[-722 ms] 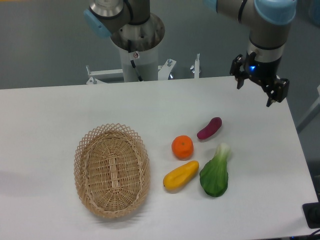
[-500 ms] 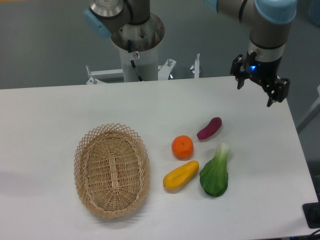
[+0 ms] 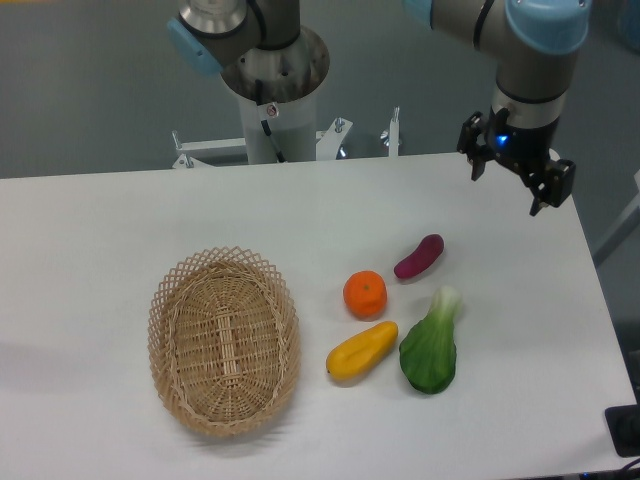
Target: Pick up the green vegetable from the table
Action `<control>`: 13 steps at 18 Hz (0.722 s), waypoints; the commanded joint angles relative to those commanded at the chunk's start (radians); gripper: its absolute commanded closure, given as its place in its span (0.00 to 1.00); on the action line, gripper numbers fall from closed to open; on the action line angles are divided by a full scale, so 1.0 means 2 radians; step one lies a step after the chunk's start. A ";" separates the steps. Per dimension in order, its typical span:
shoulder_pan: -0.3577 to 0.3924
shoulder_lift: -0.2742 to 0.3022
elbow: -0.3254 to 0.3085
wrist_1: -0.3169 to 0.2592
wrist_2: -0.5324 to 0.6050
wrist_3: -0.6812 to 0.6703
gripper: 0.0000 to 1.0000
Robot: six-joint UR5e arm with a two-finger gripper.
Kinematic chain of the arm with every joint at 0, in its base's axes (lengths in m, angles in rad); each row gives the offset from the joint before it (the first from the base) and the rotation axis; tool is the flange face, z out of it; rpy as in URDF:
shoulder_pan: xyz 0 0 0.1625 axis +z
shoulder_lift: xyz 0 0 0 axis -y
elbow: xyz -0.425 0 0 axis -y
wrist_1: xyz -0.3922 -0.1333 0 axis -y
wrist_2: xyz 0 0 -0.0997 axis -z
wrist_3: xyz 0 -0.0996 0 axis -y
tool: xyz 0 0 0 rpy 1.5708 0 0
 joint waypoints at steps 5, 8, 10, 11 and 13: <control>-0.022 -0.007 -0.025 0.021 -0.003 -0.062 0.00; -0.043 -0.028 -0.033 0.072 -0.005 -0.115 0.00; -0.047 -0.048 -0.032 0.097 -0.005 -0.137 0.00; -0.047 -0.060 -0.032 0.106 -0.005 -0.138 0.00; -0.047 -0.087 -0.030 0.129 -0.005 -0.137 0.00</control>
